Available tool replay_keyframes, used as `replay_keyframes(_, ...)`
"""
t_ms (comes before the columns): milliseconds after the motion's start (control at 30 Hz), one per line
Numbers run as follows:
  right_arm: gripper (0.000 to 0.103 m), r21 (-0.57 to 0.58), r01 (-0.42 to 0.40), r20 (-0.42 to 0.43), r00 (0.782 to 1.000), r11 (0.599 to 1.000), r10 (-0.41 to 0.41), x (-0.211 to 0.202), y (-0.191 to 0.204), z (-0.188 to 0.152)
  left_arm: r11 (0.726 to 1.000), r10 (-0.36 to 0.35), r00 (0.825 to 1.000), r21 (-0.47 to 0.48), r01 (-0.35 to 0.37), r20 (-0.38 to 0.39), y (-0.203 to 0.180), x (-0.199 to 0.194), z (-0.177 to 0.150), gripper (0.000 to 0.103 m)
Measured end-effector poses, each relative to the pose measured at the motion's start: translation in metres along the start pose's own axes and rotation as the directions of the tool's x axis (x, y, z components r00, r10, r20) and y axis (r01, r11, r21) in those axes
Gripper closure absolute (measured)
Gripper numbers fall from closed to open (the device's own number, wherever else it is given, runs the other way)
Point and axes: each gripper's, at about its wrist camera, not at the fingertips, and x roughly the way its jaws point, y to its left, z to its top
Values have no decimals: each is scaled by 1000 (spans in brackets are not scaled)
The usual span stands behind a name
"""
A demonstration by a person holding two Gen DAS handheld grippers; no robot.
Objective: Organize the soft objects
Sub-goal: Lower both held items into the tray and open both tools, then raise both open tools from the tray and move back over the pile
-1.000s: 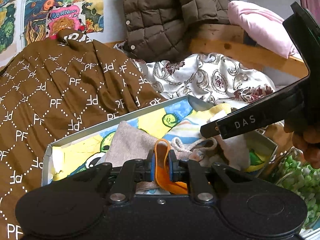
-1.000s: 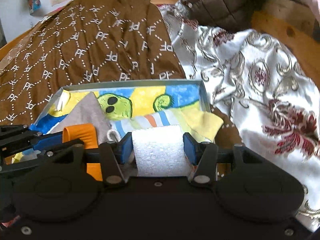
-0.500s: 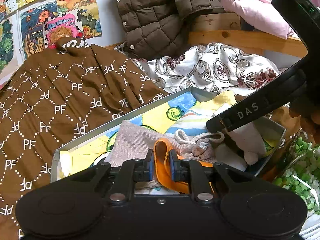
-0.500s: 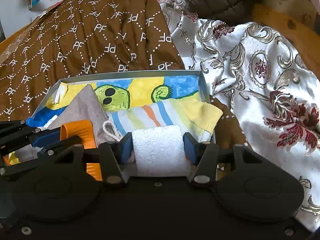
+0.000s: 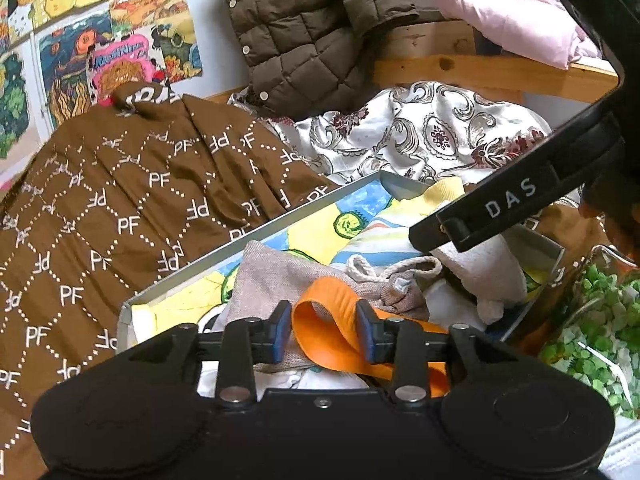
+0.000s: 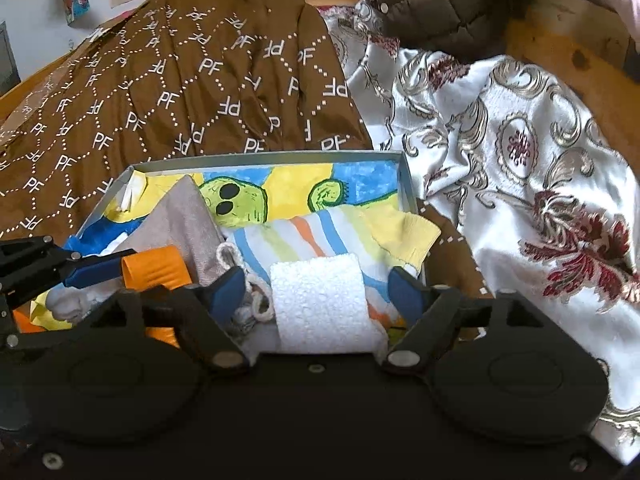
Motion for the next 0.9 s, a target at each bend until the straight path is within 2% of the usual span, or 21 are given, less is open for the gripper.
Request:
replay_keyframes(67, 24, -12, 2, 16, 1000, 1000, -2, -8, 1, 1, 1000, 4, 1000, -2, -4, 12, 0, -5, 0, 53)
replay_keyframes(133, 15, -9, 2, 32, 999, 1000, -2, -17, 0, 2, 1000, 13, 1000, -9, -12, 25, 1, -11, 0, 43)
replay_keyframes(167, 14, -10, 2, 44, 999, 1000, -1, -22, 0, 2, 1000, 20, 999, -11, -19, 34, 1, -15, 0, 40)
replay_keyframes(333, 9, -27, -11, 80, 997, 1000, 13, -52, 1, 5, 999, 49, 997, -14, -48, 56, 3, -35, 2, 34)
replay_keyframes(467, 2, -30, -21, 118, 993, 999, 24, -82, 3, 8, 996, 67, 995, -59, -62, 80, 10, -57, 1, 28)
replay_keyframes(667, 1, -30, -40, 147, 988, 999, 44, -132, 7, 4, 989, 95, 987, -129, -78, 130, 19, -92, 3, 20)
replay_keyframes(900, 1, -22, -61, 182, 981, 998, 64, -188, 12, -12, 982, 120, 980, -163, -93, 161, 25, -133, 5, 16)
